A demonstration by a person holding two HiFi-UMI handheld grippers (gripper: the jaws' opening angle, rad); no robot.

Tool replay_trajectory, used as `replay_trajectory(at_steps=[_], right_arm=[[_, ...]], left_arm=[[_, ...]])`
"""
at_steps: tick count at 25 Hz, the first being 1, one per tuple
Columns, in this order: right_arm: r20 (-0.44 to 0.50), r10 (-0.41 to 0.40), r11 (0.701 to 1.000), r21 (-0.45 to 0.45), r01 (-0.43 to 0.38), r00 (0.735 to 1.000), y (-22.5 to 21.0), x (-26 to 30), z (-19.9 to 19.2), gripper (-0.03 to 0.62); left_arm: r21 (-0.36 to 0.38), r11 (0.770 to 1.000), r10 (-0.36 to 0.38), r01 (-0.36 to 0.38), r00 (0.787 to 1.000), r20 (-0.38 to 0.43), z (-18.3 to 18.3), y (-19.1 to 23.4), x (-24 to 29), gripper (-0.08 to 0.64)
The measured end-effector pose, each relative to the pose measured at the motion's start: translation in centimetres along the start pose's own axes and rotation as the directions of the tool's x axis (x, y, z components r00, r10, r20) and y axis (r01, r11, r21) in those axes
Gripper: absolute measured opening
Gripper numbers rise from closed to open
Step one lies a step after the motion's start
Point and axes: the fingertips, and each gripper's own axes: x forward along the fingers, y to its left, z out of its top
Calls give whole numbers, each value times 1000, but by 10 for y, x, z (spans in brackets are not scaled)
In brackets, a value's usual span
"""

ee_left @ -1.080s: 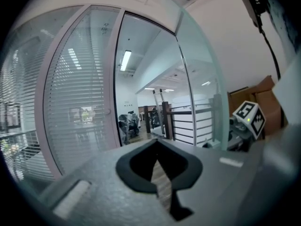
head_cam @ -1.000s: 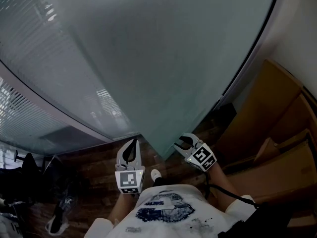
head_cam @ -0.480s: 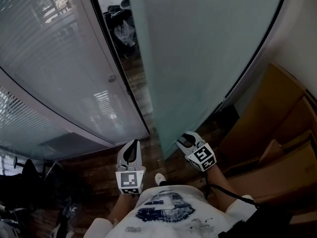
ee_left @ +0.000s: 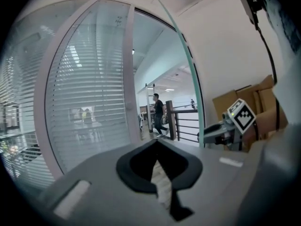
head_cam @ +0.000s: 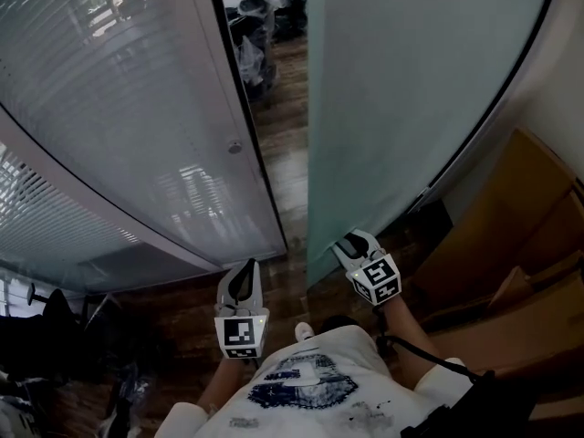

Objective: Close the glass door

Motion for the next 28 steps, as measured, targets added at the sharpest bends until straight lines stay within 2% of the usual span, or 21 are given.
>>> replay_trajectory(at_steps=[13, 21, 28], right_arm=[[-1, -44, 999, 8, 44, 999, -19, 66, 24, 123], [-9, -65, 998, 8, 65, 998, -26, 100, 36, 123], [-24, -94, 995, 18, 95, 995, -34, 123, 43, 124]], left_arm=[[-36, 996, 79, -80, 996, -36, -11, 36, 6, 2], [-34, 994, 101, -103, 993, -60, -10, 59, 38, 2], [-13, 995, 103, -104, 994, -45, 0, 75, 75, 2]])
